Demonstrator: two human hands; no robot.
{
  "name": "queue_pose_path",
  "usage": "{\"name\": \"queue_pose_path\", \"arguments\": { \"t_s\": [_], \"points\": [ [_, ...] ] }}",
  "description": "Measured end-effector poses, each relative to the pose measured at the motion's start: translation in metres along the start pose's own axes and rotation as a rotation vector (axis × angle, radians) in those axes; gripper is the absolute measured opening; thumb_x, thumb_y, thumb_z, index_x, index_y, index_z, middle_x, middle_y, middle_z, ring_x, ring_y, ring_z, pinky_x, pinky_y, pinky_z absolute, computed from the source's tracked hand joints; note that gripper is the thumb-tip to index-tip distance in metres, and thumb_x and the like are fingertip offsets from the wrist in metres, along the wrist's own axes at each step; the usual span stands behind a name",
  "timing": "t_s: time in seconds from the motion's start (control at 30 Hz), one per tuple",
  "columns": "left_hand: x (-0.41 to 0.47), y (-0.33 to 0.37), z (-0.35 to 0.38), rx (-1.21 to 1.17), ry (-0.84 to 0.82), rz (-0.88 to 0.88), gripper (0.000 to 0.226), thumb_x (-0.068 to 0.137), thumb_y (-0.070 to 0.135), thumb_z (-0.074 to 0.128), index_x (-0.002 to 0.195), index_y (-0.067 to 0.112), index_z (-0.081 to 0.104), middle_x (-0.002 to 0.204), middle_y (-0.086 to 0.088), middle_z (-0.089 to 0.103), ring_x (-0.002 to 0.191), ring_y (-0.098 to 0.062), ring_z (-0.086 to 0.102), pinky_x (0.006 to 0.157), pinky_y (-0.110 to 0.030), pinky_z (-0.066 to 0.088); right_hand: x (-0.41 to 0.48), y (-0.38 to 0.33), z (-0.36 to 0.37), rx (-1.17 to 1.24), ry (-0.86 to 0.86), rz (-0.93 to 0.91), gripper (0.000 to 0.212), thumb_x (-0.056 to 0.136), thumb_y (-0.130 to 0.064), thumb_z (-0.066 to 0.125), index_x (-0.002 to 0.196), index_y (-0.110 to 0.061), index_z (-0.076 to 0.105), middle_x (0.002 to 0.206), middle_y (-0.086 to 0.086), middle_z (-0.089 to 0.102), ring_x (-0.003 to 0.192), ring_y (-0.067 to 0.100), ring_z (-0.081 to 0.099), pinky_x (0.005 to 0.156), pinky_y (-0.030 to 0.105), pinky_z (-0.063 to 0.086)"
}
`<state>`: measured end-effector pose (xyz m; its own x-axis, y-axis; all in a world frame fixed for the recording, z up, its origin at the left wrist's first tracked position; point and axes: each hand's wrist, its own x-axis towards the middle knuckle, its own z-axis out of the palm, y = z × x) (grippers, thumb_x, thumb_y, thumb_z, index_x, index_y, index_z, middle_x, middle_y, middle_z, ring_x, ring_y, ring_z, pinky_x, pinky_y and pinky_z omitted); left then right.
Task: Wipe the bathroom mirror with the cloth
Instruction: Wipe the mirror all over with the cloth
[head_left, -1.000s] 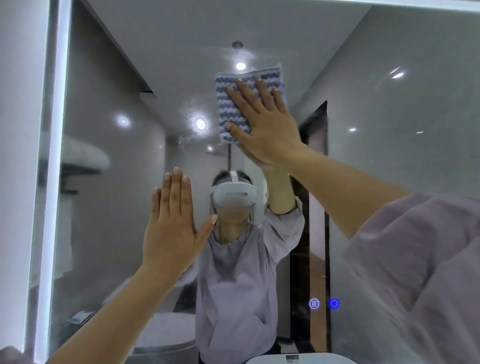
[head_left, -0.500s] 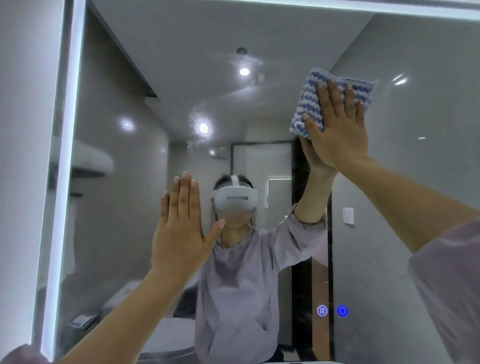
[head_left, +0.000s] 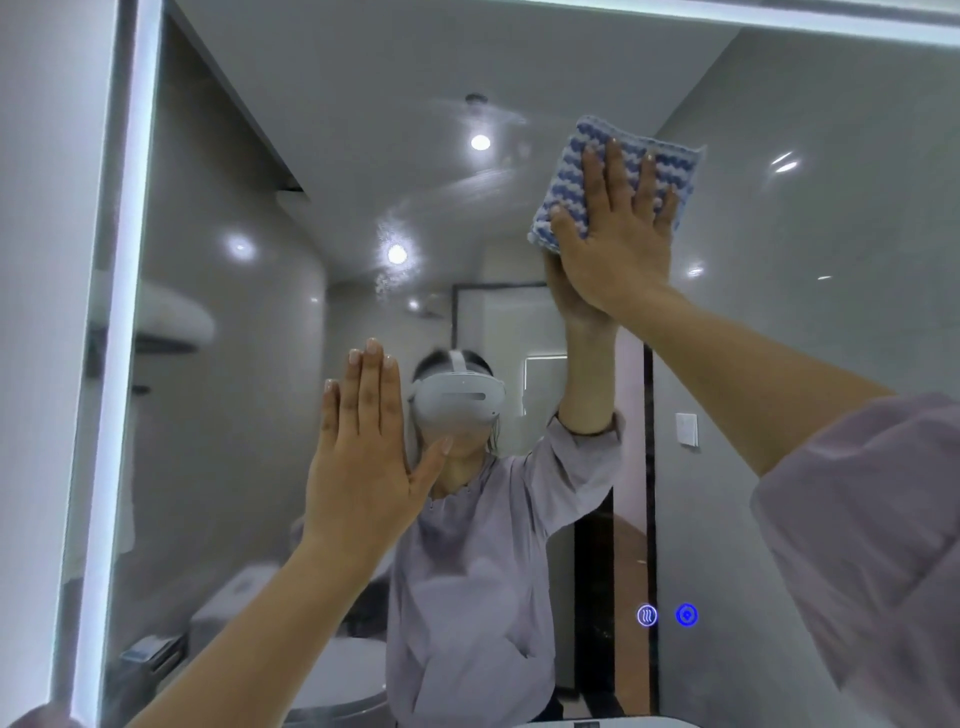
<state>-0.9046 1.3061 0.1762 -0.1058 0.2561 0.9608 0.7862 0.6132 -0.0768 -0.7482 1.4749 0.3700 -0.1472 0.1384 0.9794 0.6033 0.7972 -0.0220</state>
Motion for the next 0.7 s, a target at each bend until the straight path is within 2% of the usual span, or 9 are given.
{"name": "queue_pose_path", "arguments": {
  "t_s": [0.2,0.4,0.53,0.63,0.7],
  "points": [
    [0.001,0.001,0.002,0.001,0.021,-0.007,0.088,0.093,0.063,0.014,0.150,-0.003,0.007,0.160,-0.020,0.004,0.149,-0.031,0.005,0.121,-0.043,0.007,0.007,-0.060,0.006,-0.064,-0.050,-0.159,0.070,0.098,-0.057,0.016,0.153,-0.023,-0.011,0.161,0.003,-0.015,0.146,0.032,-0.018,0.116,0.050,-0.015],
    [0.001,0.001,0.002,0.012,0.016,-0.018,0.087,0.093,0.062,0.013,0.150,-0.004,0.010,0.160,-0.020,0.007,0.149,-0.031,0.006,0.121,-0.044,0.008,-0.006,-0.113,0.020,-0.089,-0.071,-0.411,0.070,0.098,-0.057,0.019,0.154,-0.022,-0.005,0.162,0.001,-0.008,0.147,0.030,-0.015,0.113,0.047,-0.018],
    [0.001,0.000,0.004,0.015,0.006,-0.014,0.088,0.093,0.064,0.009,0.151,-0.003,0.006,0.160,-0.018,0.002,0.149,-0.029,0.001,0.122,-0.040,0.000,-0.004,-0.107,0.015,-0.086,-0.082,-0.478,0.070,0.098,-0.057,0.023,0.154,-0.024,-0.002,0.163,-0.001,-0.007,0.148,0.029,-0.013,0.116,0.046,-0.014],
    [0.001,-0.002,0.006,0.030,0.015,-0.001,0.088,0.094,0.063,0.012,0.151,-0.004,0.008,0.160,-0.020,0.004,0.149,-0.031,0.003,0.122,-0.043,0.005,0.002,-0.091,0.009,-0.085,-0.084,-0.513,0.069,0.098,-0.059,0.025,0.154,-0.027,0.000,0.163,-0.003,-0.004,0.148,0.026,-0.011,0.117,0.043,-0.012],
    [0.001,-0.002,0.007,0.021,0.022,0.004,0.088,0.094,0.062,0.015,0.151,-0.004,0.008,0.160,-0.020,0.005,0.149,-0.032,0.004,0.122,-0.044,0.006,0.005,-0.072,0.005,-0.086,-0.077,-0.467,0.069,0.097,-0.060,0.023,0.154,-0.029,-0.001,0.163,-0.004,-0.005,0.148,0.026,-0.011,0.118,0.043,-0.011]
  ]
}}
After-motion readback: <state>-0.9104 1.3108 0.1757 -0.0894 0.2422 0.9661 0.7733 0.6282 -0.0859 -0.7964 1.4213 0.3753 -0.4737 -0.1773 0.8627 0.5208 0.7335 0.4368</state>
